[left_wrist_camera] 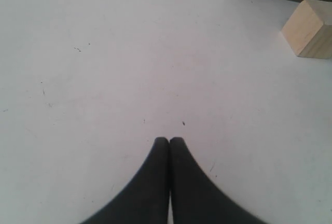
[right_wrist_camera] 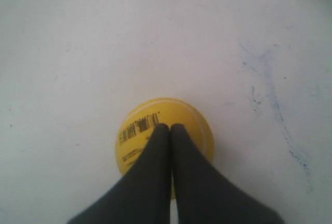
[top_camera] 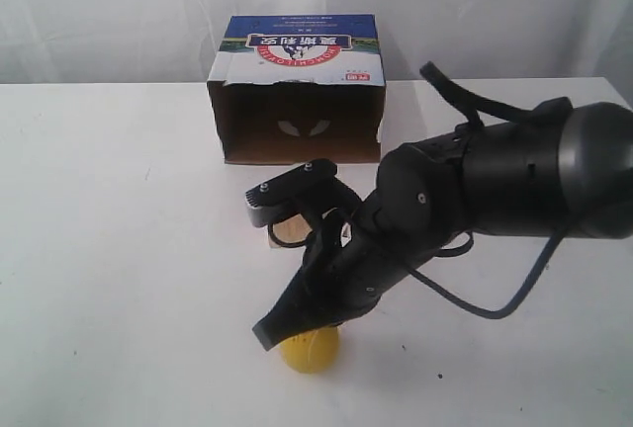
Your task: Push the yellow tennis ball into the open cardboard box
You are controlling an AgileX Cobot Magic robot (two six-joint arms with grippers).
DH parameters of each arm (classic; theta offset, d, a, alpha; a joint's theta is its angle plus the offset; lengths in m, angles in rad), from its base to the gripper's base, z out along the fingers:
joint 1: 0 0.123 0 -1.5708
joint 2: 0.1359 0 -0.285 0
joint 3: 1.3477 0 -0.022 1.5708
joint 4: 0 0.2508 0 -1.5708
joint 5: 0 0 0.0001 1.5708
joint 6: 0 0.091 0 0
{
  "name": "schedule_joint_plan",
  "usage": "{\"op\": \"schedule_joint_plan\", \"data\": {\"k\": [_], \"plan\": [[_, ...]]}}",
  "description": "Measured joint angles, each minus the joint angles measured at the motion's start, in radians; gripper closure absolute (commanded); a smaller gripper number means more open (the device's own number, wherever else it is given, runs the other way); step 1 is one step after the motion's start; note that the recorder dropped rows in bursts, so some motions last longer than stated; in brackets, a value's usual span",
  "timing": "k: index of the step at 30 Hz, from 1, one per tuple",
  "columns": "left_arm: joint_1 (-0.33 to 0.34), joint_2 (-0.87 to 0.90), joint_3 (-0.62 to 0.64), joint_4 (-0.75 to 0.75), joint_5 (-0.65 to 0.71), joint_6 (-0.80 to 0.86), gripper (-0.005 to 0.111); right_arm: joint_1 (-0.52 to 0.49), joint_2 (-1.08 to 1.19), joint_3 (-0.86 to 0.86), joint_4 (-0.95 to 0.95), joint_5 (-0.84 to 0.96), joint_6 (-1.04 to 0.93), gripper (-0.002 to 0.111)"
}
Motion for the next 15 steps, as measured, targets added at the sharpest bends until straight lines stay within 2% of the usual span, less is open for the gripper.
{"op": "schedule_joint_plan", "data": {"k": [9, 15], "plan": [[0.0, 0.0, 0.0, 0.0, 0.0, 0.0, 0.107, -0.084, -0.042, 0.002, -0.125, 0.04, 0.106, 0.108], [0.0, 0.0, 0.0, 0.0, 0.0, 0.0, 0.107, -0.082, -0.173, 0.002, -0.145, 0.025, 0.18, 0.108]]}}
